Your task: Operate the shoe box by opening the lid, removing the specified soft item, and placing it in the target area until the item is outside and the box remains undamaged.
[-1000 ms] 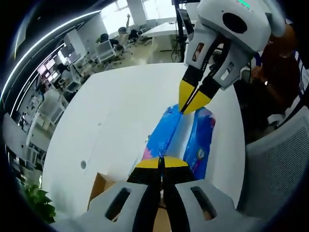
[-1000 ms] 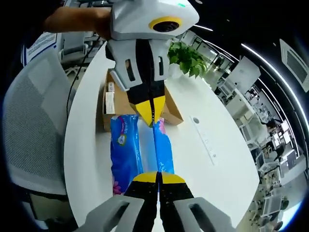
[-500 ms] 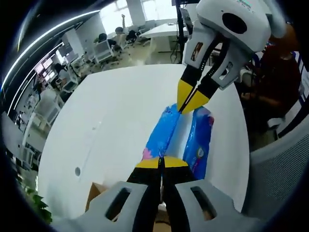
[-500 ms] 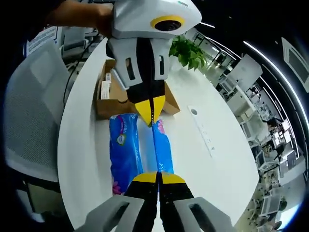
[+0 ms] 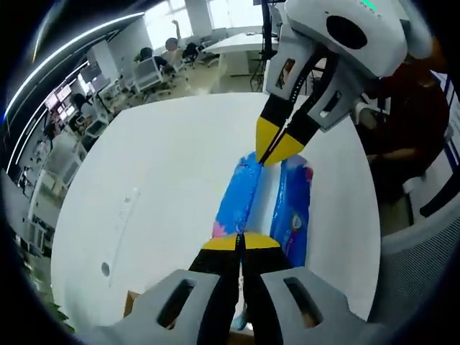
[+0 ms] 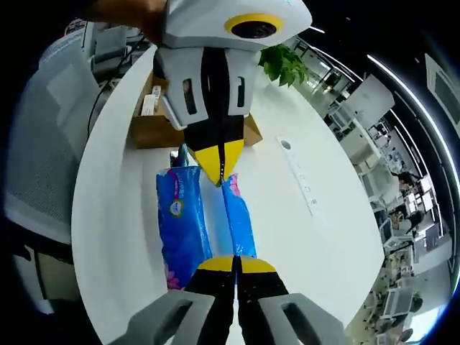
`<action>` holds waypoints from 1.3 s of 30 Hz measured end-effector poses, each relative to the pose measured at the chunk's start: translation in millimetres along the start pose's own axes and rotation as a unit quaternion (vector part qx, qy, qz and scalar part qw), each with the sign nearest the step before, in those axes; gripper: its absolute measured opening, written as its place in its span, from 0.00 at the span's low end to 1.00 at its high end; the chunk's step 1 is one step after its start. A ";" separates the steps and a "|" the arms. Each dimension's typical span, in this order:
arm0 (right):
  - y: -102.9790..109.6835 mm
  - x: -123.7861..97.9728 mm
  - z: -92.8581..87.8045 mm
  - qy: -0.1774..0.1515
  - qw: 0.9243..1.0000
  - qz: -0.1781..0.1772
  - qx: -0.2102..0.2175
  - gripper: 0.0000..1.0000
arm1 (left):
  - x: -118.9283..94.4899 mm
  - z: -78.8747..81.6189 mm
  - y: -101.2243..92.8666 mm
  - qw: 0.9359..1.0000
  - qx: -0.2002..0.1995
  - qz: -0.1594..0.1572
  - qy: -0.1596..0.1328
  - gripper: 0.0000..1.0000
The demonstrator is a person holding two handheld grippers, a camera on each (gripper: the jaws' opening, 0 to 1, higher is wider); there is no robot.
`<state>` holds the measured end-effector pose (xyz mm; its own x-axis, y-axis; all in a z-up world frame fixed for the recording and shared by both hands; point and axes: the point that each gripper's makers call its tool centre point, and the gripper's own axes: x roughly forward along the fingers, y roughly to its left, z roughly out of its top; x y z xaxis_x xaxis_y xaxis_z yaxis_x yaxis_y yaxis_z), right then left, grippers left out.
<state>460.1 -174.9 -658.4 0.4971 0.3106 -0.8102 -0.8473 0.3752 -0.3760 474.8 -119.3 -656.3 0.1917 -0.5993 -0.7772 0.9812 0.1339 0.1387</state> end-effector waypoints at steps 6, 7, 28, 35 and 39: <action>-5.1 11.0 -20.0 0.017 1.000 0.002 -0.004 0.00 | 25.8 2.7 1.0 1.000 0.003 -0.006 0.008 0.00; -6.0 13.2 -24.5 0.021 1.000 0.002 -0.005 0.00 | 28.8 3.2 1.6 1.000 0.003 -0.006 0.007 0.00; -4.1 60.7 -70.6 0.061 0.997 0.020 -0.031 0.00 | 92.2 -15.5 0.5 0.999 -0.042 -0.024 0.025 0.00; -9.1 65.3 -70.9 0.056 0.998 0.007 -0.020 0.00 | 96.7 -17.6 5.8 0.998 -0.056 -0.025 0.020 0.00; -8.8 65.4 -70.1 0.060 0.998 0.009 -0.021 0.00 | 96.2 -18.8 4.5 0.998 -0.053 -0.035 0.021 0.00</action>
<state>486.9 -219.2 -739.6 0.4579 0.2090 -0.8641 -0.8641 0.3331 -0.3773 497.3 -161.5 -741.9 0.1188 -0.5763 -0.8086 0.9841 0.1767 0.0187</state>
